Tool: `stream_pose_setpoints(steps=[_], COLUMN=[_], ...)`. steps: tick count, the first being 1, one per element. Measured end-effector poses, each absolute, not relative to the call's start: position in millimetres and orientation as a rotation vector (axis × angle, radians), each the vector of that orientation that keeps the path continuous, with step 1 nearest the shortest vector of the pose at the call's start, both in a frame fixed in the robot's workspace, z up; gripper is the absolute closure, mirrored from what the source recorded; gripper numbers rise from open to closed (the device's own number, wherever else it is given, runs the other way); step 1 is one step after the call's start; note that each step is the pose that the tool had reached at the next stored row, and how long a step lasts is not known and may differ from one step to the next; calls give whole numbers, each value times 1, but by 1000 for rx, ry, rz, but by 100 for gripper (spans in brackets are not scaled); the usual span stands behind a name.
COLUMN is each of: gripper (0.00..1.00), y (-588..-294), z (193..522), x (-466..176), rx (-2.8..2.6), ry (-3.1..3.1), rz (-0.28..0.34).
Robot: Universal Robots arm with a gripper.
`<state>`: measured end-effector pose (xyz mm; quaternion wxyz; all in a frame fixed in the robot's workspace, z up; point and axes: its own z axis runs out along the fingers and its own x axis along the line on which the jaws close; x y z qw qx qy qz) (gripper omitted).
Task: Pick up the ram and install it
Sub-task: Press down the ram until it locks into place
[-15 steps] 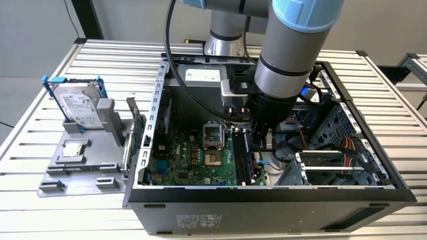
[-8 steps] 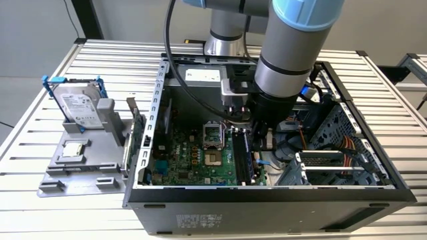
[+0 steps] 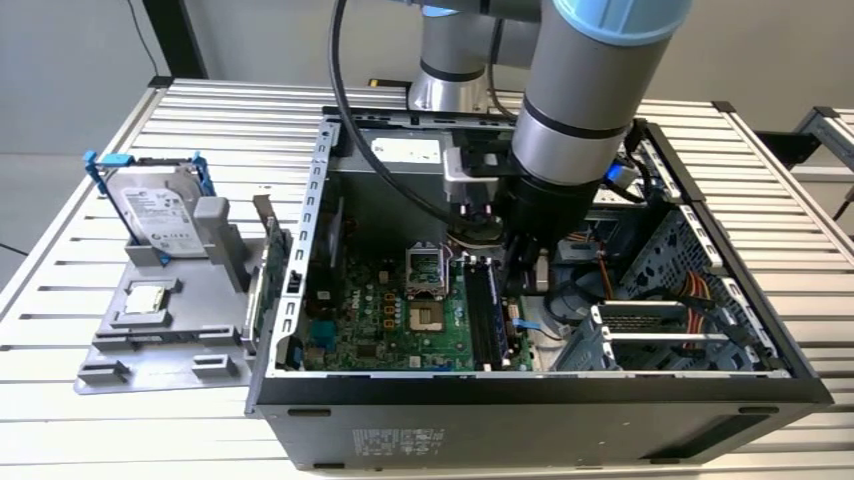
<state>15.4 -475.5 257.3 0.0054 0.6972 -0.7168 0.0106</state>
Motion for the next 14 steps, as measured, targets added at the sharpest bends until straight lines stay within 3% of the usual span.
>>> stream_pose_setpoints(steps=[14], gripper=[100], y=[-476], z=[267], x=[15], rx=[2182], ry=[-2244], rz=[34])
